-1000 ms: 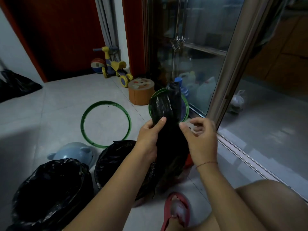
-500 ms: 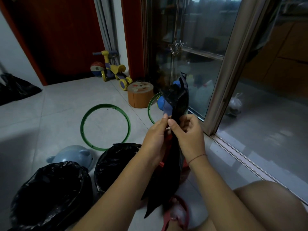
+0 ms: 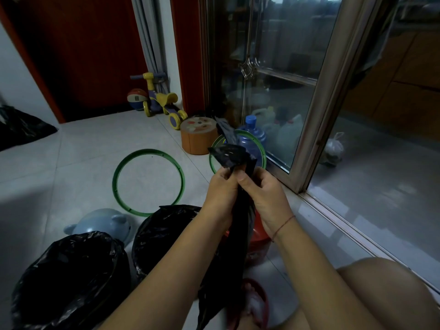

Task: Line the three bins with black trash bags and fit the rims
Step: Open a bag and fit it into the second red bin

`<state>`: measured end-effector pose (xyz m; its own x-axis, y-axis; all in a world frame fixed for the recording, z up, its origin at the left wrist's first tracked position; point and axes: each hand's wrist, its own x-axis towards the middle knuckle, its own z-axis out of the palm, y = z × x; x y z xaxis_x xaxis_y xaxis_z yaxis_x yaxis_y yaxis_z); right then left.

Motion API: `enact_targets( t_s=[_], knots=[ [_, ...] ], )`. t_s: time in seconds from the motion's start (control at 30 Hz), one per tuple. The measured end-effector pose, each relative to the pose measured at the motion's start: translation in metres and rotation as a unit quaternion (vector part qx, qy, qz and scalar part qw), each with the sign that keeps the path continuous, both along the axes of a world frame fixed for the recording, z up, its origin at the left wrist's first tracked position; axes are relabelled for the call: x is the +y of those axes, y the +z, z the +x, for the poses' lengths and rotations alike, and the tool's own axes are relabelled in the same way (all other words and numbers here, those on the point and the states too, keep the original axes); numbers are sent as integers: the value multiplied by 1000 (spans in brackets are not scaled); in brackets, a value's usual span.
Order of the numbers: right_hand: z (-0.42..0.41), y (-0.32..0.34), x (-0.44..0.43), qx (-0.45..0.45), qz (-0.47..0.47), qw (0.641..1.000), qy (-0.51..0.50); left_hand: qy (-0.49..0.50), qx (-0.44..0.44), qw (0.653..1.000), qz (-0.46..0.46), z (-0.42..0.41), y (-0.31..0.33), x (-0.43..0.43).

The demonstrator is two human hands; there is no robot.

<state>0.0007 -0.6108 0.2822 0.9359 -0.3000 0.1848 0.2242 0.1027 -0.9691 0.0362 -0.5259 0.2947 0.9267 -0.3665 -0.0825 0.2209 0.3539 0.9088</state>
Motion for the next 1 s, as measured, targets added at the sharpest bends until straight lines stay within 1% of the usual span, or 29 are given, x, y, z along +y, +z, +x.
enact_targets(
  t_s=[0.13,0.23,0.33,0.47,0.57,0.67,0.73,0.8,0.83,0.87,0.9,0.93,0.97,1.0],
  knots=[
    [-1,0,1,-20,64,997,31,12,-11,1000,-3,1,0,1],
    [-2,3,-1,-36,119,992,31,12,-18,1000,-16,3,1,6],
    [-2,12,-24,-31,171,985,-15,41,-15,999,-22,11,3,20],
    [1,26,-60,-19,200,973,-111,69,7,997,-32,27,2,38],
    [9,30,-75,0,185,959,-214,99,33,994,-12,37,-2,46],
    [17,28,-83,35,100,940,-325,137,37,990,23,42,-12,54],
    [22,26,-86,36,56,932,-356,178,46,981,63,43,-21,61],
    [26,24,-86,35,23,936,-351,241,45,959,138,45,-31,68],
    [28,24,-85,35,7,939,-342,285,33,940,187,46,-34,69],
    [29,23,-84,31,-5,943,-330,328,-6,913,243,45,-36,70],
    [31,23,-81,27,-13,948,-316,356,-86,883,293,41,-33,69],
    [33,23,-78,23,-19,953,-303,347,-183,859,330,36,-26,66],
    [35,23,-75,17,-26,957,-289,294,-266,849,349,31,-17,60],
    [37,23,-72,13,-33,961,-275,209,-316,856,352,26,-8,53]
  ],
)
